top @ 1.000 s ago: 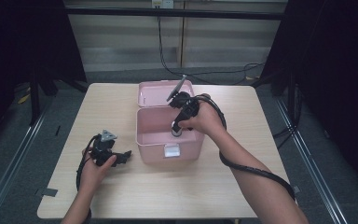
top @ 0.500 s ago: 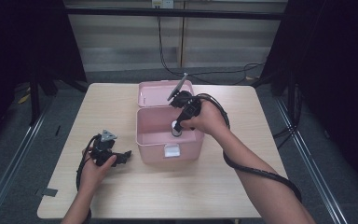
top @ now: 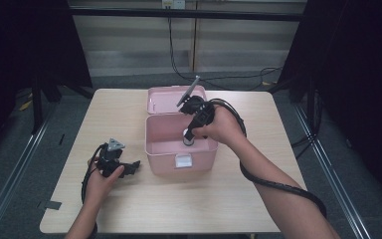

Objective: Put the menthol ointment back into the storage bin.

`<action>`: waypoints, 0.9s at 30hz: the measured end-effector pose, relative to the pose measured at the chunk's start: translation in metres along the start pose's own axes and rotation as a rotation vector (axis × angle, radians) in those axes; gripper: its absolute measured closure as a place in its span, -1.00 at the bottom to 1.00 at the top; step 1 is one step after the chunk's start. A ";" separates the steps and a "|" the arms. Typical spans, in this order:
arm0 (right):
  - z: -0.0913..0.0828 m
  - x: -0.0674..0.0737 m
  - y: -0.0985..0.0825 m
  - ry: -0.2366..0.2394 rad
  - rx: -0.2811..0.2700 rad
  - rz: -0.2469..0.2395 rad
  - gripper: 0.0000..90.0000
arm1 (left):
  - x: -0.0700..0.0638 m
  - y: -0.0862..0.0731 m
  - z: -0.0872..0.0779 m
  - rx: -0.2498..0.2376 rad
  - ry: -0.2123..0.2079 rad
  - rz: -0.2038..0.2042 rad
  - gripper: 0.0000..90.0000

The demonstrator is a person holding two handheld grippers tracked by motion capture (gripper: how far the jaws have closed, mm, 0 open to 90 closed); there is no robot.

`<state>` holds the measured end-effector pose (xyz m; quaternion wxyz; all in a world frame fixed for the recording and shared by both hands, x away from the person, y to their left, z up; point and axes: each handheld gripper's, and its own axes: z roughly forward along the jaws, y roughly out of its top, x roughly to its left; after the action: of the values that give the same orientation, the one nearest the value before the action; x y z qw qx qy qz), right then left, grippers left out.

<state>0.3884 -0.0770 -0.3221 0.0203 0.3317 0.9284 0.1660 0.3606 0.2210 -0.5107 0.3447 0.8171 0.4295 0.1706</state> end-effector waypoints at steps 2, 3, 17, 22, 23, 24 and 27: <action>-0.002 0.003 0.000 0.006 -0.007 -0.008 0.56 | 0.000 0.000 0.000 0.000 -0.001 -0.001 -0.85; -0.003 0.003 0.000 0.009 -0.009 -0.009 0.56 | 0.000 0.000 0.000 -0.001 -0.001 -0.001 -0.85; -0.005 0.016 -0.008 0.033 0.014 -0.053 0.78 | 0.000 0.000 0.000 -0.001 -0.001 -0.001 -0.85; -0.007 0.019 -0.010 0.041 0.004 -0.059 0.91 | 0.000 0.000 0.000 -0.001 -0.001 -0.001 -0.85; -0.007 0.020 -0.011 0.048 -0.001 -0.061 0.95 | 0.000 0.000 0.000 -0.001 -0.001 -0.001 -0.85; -0.007 0.020 -0.011 0.053 -0.004 -0.061 0.97 | 0.000 0.000 0.000 0.000 -0.001 -0.001 -0.85; -0.005 0.022 -0.013 0.063 -0.010 -0.075 1.00 | 0.000 0.000 0.000 -0.001 0.000 0.003 -0.85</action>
<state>0.3629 -0.0743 -0.3198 -0.0009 0.2911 0.9396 0.1801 0.3607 0.2210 -0.5107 0.3449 0.8175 0.4284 0.1711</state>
